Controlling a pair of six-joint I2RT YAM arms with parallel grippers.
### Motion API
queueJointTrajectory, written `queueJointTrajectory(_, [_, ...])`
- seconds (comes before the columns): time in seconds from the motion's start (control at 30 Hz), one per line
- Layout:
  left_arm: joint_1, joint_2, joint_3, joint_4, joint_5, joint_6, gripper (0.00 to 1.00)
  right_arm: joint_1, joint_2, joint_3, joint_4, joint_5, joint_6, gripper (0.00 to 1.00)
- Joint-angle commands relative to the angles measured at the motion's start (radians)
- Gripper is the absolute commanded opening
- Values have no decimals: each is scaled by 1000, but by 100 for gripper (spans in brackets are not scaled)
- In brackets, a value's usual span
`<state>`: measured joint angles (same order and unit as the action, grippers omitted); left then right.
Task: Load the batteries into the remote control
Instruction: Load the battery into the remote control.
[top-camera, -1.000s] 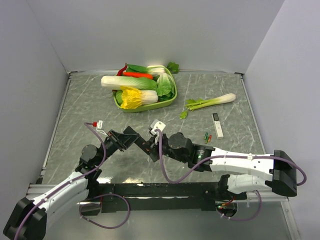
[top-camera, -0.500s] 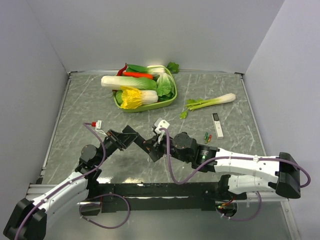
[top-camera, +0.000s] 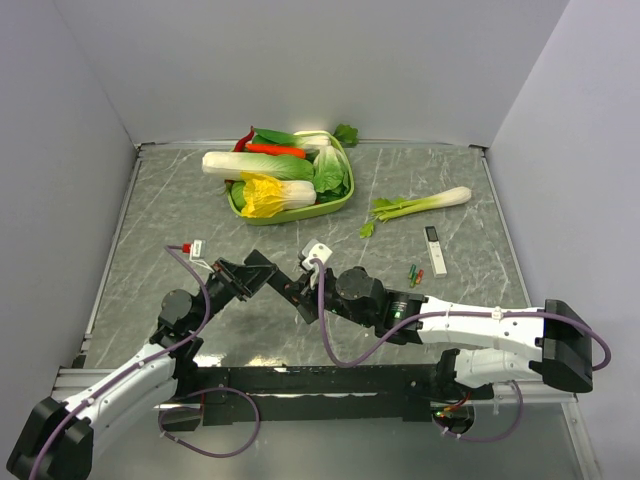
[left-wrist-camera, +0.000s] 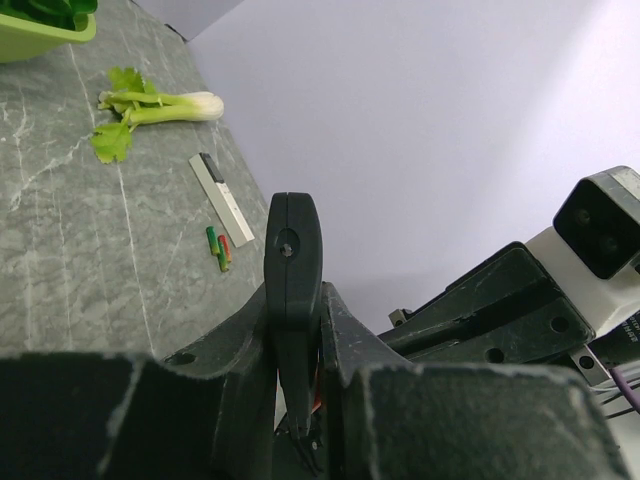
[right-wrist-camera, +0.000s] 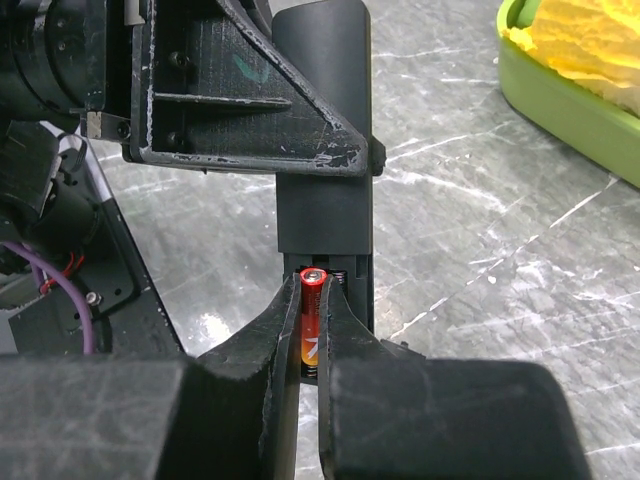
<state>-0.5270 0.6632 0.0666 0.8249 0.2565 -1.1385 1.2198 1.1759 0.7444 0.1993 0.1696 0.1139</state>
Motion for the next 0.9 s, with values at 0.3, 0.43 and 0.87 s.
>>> queueJointTrajectory(0.3, [4, -13, 39, 86, 0, -26, 1, 7, 21, 19, -24, -61, -13, 3])
queueJointTrajectory(0.43, [4, -7, 41, 97, 1, -32, 1, 6, 28, 23, -37, -70, -20, 6])
queueJointTrajectory(0.87, [2, -4, 47, 97, 20, -23, 1, 9, 73, 69, -101, -13, -3, 23])
